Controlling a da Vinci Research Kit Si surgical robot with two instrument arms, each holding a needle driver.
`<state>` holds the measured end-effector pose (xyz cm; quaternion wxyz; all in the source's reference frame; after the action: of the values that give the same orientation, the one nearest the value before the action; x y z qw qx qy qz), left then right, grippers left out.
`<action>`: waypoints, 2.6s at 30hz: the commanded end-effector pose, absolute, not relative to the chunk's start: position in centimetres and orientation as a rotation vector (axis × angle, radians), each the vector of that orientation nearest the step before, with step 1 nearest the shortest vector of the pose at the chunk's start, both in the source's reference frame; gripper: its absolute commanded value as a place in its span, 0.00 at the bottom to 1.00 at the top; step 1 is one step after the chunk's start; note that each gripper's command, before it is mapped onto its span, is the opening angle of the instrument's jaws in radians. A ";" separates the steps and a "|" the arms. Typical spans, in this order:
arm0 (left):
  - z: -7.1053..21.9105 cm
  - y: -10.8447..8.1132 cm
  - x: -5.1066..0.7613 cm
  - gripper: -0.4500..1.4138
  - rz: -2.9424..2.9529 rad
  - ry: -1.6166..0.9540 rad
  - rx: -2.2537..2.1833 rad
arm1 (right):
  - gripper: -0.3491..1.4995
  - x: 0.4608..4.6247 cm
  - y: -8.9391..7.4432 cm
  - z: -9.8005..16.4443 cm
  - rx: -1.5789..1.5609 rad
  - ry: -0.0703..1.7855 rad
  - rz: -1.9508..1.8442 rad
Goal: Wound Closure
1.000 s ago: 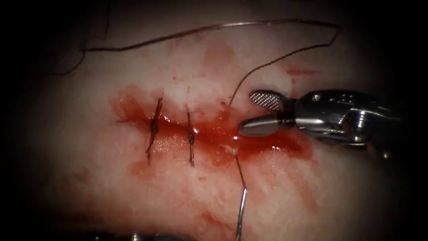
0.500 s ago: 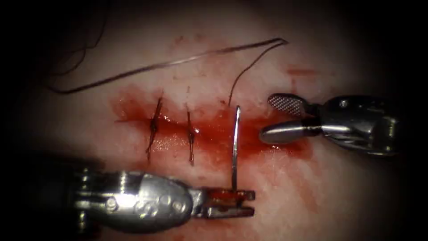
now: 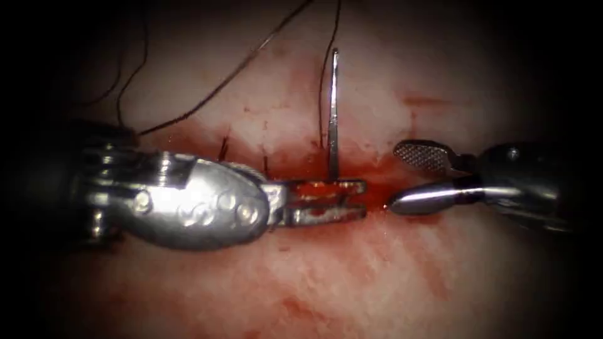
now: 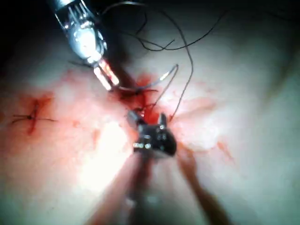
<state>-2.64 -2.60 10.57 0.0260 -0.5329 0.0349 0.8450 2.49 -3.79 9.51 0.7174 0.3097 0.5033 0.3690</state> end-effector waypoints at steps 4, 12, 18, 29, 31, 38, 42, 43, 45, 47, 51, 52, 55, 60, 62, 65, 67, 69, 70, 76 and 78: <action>10.6 -2.6 -2.72 0.00 2.618 0.133 -1.641 | 0.55 2.56 -3.8 9.6 0.716 1.114 0.857; 10.9 -2.8 -2.79 0.00 2.641 0.117 -1.704 | 0.45 2.41 -3.7 9.6 0.825 1.183 0.996; 11.2 -3.0 -2.73 0.00 2.739 0.164 -1.778 | 0.44 2.44 -3.7 9.7 0.970 1.167 1.127; 11.1 -3.1 -2.79 0.00 2.778 0.215 -1.822 | 0.55 2.76 -3.9 9.9 1.048 1.143 1.147; 11.1 -3.1 -2.79 0.00 2.778 0.216 -1.822 | 0.55 2.76 -3.9 9.9 1.047 1.146 1.147; 11.2 -3.1 -2.74 0.00 2.781 0.207 -1.833 | 0.57 2.74 -3.9 9.8 1.063 1.149 1.142; 11.2 -3.1 -2.73 0.00 2.784 0.204 -1.831 | 0.57 2.76 -3.9 9.7 1.075 1.147 1.134; 11.2 -3.1 -2.74 0.00 2.787 0.202 -1.829 | 0.57 2.77 -3.9 9.7 1.075 1.146 1.133; 11.1 -3.1 -2.74 0.00 2.787 0.202 -1.829 | 0.57 2.79 -4.0 9.7 1.075 1.147 1.134; 11.1 -3.1 -2.74 0.00 2.787 0.202 -1.829 | 0.58 2.82 -4.0 9.7 1.077 1.150 1.133; 11.1 -3.1 -2.78 0.00 2.787 0.202 -1.828 | 0.59 2.87 -4.0 9.8 1.070 1.152 1.133; 11.1 -3.2 -2.78 0.00 2.787 0.202 -1.828 | 0.61 2.87 -4.0 9.8 1.073 1.150 1.137; 11.0 -3.2 -2.82 0.00 2.790 0.200 -1.825 | 0.63 2.88 -4.0 9.8 1.072 1.150 1.137; 11.0 -3.2 -2.84 0.00 2.790 0.200 -1.826 | 0.63 2.96 -4.0 9.8 1.093 1.146 1.161; 11.0 -3.2 -2.84 0.00 2.793 0.197 -1.824 | 0.61 3.00 -4.0 9.8 1.109 1.135 1.179; 11.0 -3.2 -2.83 0.00 2.793 0.196 -1.825 | 0.54 3.02 -4.0 9.8 1.143 1.113 1.213; 11.0 -3.2 -2.83 0.00 2.793 0.196 -1.825 | 0.48 3.02 -4.0 9.8 1.164 1.098 1.235; 11.0 -3.2 -2.83 0.00 2.797 0.194 -1.823 | 0.35 3.03 -4.0 9.8 1.172 1.092 1.243; 11.0 -3.2 -2.83 0.00 2.797 0.194 -1.823 | 0.25 3.03 -4.0 9.8 1.175 1.092 1.239; 10.9 -3.2 -2.87 0.29 2.793 0.161 -1.821 | 0.00 2.91 -3.8 9.9 0.950 1.165 1.119; 10.9 -3.2 -2.91 0.53 2.731 0.058 -1.791 | 0.00 2.84 -3.8 10.0 0.923 1.171 1.126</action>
<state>-2.87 -3.18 10.79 -0.0446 -0.5465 0.0039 0.8363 2.78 -3.80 9.94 0.5961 0.3922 0.5062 0.4843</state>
